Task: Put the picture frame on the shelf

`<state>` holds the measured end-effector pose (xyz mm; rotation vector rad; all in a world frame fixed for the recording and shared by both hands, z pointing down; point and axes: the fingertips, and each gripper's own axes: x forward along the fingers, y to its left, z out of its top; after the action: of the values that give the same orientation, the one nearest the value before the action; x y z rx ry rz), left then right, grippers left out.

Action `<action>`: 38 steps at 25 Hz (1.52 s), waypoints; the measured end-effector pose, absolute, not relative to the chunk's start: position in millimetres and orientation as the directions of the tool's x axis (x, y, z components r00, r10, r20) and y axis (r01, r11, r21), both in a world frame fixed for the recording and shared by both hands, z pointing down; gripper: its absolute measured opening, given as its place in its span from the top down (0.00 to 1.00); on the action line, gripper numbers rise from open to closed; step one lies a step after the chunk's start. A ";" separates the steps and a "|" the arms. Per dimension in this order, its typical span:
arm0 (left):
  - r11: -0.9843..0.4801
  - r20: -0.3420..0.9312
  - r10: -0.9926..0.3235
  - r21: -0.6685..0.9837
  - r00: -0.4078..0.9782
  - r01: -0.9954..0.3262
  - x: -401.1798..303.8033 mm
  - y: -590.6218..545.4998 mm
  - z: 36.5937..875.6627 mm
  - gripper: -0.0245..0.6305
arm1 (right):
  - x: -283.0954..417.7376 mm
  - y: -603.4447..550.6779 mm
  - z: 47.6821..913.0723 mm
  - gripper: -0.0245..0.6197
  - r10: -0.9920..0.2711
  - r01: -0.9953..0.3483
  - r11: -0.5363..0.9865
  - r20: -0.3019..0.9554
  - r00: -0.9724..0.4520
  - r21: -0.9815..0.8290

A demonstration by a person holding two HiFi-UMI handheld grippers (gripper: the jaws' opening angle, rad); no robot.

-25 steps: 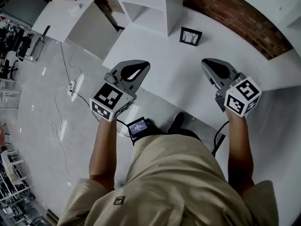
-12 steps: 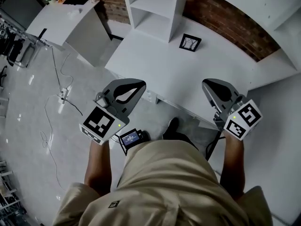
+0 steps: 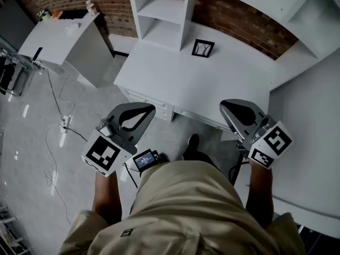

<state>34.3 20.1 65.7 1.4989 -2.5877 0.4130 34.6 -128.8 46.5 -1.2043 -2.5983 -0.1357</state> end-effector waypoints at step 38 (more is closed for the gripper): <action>0.416 0.248 -0.861 -0.154 -0.443 -0.896 41.6 19.8 74.5 0.95 | 58.7 -116.9 64.9 0.95 0.709 0.751 0.659 0.368 -0.602 -0.042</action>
<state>41.6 19.8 74.5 1.5804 -2.5321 0.4002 58.7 -116.9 64.9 -1.1549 -2.5241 -0.1649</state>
